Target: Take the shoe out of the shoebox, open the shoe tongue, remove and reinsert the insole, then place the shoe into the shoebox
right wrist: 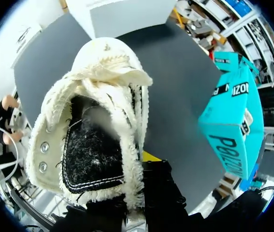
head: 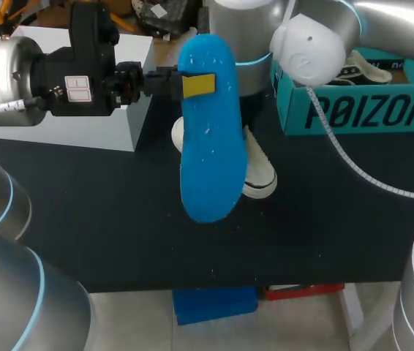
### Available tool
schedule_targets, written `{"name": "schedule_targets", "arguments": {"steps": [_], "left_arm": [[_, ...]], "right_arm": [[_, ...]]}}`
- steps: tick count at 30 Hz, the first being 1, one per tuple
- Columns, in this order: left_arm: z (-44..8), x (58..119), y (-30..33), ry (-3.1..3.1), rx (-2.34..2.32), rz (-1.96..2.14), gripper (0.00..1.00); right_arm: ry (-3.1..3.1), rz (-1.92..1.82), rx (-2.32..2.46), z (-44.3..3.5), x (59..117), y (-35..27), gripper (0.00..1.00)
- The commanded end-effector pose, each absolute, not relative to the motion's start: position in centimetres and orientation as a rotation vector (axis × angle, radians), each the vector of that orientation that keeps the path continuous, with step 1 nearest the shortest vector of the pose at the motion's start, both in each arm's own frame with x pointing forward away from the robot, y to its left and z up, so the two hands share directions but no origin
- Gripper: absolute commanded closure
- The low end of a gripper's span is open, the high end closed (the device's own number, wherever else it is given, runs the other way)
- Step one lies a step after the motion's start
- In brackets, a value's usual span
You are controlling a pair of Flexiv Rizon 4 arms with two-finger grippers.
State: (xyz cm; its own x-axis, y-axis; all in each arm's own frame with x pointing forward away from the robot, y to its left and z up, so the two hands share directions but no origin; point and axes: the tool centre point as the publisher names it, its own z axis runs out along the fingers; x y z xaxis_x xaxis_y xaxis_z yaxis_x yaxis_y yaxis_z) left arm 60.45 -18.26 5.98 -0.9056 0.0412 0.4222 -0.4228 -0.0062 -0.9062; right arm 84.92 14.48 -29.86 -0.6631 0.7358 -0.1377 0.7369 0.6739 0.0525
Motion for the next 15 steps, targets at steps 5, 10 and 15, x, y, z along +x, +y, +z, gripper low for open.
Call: {"name": "schedule_targets", "arguments": {"steps": [5, 10, 15], "left_arm": [[6.0, 60.4, -18.3, -1.953, 0.400, 1.976, 1.00], [6.0, 60.4, -18.3, -1.953, 0.400, 1.976, 1.00], [6.0, 60.4, -18.3, -1.953, 0.400, 1.976, 1.00]], "right_arm": [[1.910, -0.165, 2.198, -30.4, 85.2, 14.0, 1.00], [1.854, -0.180, 2.211, -30.6, 85.9, 14.2, 1.00], [1.880, -0.184, 2.199, -31.5, 86.0, 14.8, 1.00]]}}
